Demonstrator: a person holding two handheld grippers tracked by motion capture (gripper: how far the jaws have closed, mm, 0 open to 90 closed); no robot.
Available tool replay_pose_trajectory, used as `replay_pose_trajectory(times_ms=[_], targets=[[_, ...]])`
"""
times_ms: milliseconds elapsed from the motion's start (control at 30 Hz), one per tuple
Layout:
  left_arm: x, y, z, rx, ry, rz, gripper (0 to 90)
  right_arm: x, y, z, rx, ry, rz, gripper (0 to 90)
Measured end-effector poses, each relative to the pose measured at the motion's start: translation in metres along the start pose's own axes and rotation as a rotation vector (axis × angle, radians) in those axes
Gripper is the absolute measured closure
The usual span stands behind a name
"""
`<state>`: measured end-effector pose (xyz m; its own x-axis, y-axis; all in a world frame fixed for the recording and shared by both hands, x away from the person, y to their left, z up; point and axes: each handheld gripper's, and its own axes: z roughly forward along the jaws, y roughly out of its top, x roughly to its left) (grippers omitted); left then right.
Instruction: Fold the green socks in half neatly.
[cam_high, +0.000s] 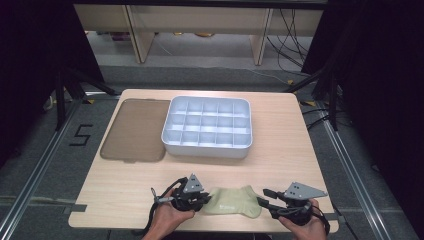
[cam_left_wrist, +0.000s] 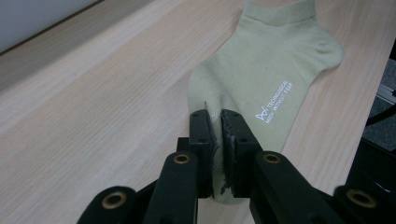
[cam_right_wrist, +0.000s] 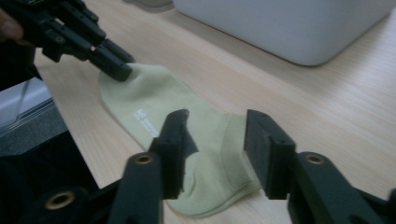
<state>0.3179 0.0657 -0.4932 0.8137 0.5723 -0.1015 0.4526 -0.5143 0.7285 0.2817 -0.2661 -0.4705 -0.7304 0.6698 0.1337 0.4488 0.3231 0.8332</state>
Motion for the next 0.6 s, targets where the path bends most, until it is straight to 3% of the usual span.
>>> replay_pose_trajectory(times_ms=[100,167,200,267,367,433,467,567,600], targets=[[0.002,-0.002,-0.004,0.003,-0.001,-0.011,82.7,0.003,0.003,0.005,0.019,0.028,-0.054,73.4],[0.004,-0.002,-0.007,0.011,0.000,-0.005,82.7,0.009,0.004,0.009,0.020,0.045,-0.054,79.2],[0.006,-0.002,-0.009,0.019,-0.005,0.014,82.7,0.010,0.006,0.013,0.012,0.063,-0.084,82.9],[0.008,-0.003,-0.011,0.024,-0.007,-0.004,82.7,0.014,0.010,0.019,0.024,0.084,-0.106,87.5],[0.011,-0.004,-0.014,0.025,0.001,-0.008,82.6,0.021,0.016,0.031,0.032,0.121,-0.142,90.0],[0.013,-0.003,-0.018,0.031,0.001,0.012,82.7,0.025,0.019,0.041,0.043,0.130,-0.174,90.0],[0.014,-0.003,-0.019,0.033,0.000,0.023,82.7,0.027,0.020,0.043,0.054,0.143,-0.171,90.0],[0.016,-0.004,-0.023,0.039,-0.003,0.005,82.7,0.033,0.023,0.053,0.065,0.158,-0.155,90.0],[0.018,-0.004,-0.023,0.039,-0.001,0.000,82.7,0.032,0.024,0.057,0.062,0.168,-0.181,90.0]])
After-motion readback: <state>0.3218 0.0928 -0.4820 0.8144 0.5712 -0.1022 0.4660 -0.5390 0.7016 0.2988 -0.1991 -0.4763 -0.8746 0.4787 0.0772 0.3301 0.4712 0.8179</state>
